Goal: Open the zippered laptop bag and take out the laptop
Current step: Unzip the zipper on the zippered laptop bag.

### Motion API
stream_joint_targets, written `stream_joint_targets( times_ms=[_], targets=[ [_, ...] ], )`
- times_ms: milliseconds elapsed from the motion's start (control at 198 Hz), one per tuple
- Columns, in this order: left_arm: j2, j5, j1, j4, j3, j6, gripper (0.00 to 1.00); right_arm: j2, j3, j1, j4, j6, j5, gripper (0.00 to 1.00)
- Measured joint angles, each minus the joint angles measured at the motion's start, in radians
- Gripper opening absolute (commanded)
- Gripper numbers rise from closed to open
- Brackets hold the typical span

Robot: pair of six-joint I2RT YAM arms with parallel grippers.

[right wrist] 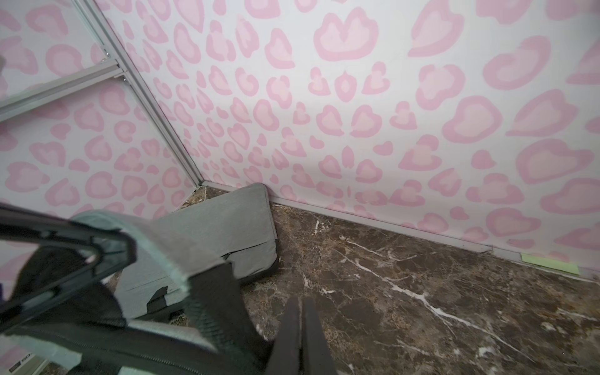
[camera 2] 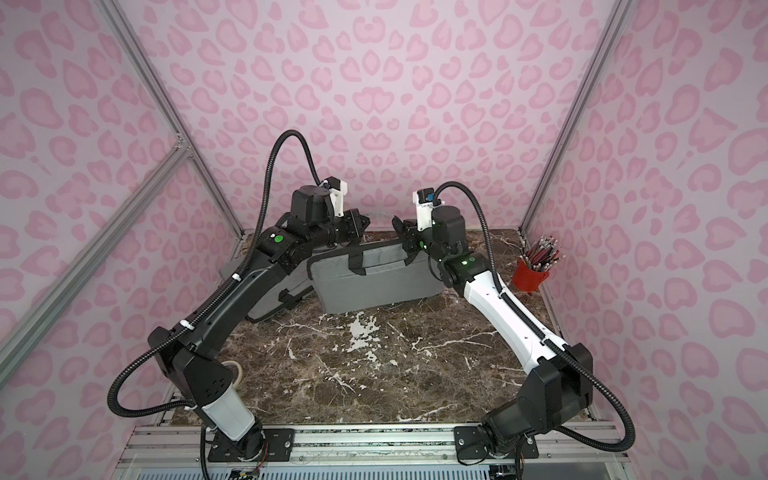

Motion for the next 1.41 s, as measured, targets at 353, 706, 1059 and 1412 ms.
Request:
stream_joint_targets(
  times_ms=[353,706,1059,1412],
  targets=[
    [0.023,0.031,-0.043,0.014,0.04,0.003,0.0,-0.001,0.025,-0.149,-0.003,0.011,-0.097,0.0],
    [0.095,0.056,-0.048,0.082,0.057,-0.031,0.0,-0.012,-0.005,-0.134,-0.03,0.002,-0.111,0.0],
    [0.106,0.005,-0.048,0.07,0.074,-0.057,0.0,-0.063,-0.04,-0.014,-0.038,-0.016,-0.024,0.0],
    [0.106,0.006,-0.065,0.05,0.104,-0.056,0.0,-0.038,-0.076,0.076,0.038,-0.004,-0.008,0.0]
  ],
)
